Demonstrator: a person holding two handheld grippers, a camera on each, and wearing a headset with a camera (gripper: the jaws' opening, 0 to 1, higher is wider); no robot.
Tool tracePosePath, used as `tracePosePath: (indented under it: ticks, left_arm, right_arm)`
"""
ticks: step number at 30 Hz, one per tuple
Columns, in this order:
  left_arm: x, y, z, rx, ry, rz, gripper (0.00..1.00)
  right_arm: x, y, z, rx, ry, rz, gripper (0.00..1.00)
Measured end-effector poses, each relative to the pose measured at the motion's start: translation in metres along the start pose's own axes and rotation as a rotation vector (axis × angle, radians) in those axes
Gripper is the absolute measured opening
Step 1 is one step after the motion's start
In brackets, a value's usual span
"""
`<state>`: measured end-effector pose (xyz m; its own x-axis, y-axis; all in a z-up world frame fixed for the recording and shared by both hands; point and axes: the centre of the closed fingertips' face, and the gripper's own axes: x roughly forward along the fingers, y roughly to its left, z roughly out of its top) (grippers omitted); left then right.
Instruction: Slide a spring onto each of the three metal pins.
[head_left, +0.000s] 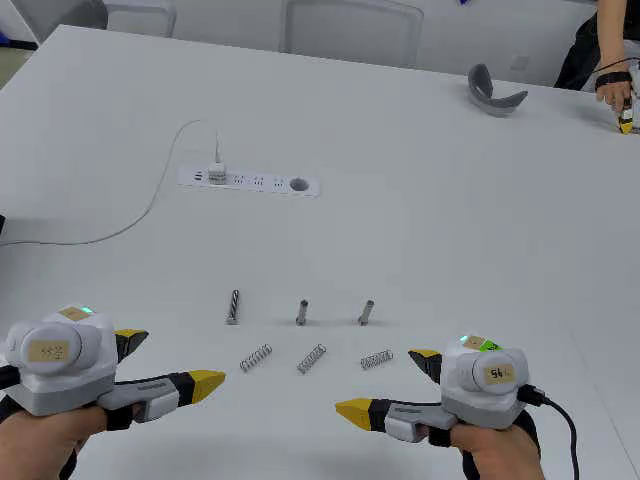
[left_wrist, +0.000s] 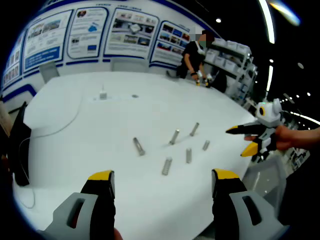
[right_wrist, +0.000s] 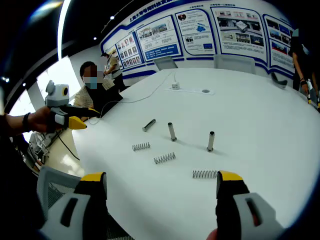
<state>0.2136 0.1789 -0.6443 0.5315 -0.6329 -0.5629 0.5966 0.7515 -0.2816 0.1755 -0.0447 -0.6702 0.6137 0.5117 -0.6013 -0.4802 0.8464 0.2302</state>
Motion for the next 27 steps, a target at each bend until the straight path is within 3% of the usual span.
tracePosePath:
  ticks: [13,27]
  left_arm:
    - [0.002,0.001,-0.002,0.001,0.007,-0.007,0.80]
    - [0.009,0.013,0.000,0.006,0.012,-0.005,0.80]
  right_arm:
    - [0.007,0.008,-0.003,-0.002,0.017,0.019,0.92]
    - [0.004,0.005,-0.006,-0.014,0.030,0.013,0.93]
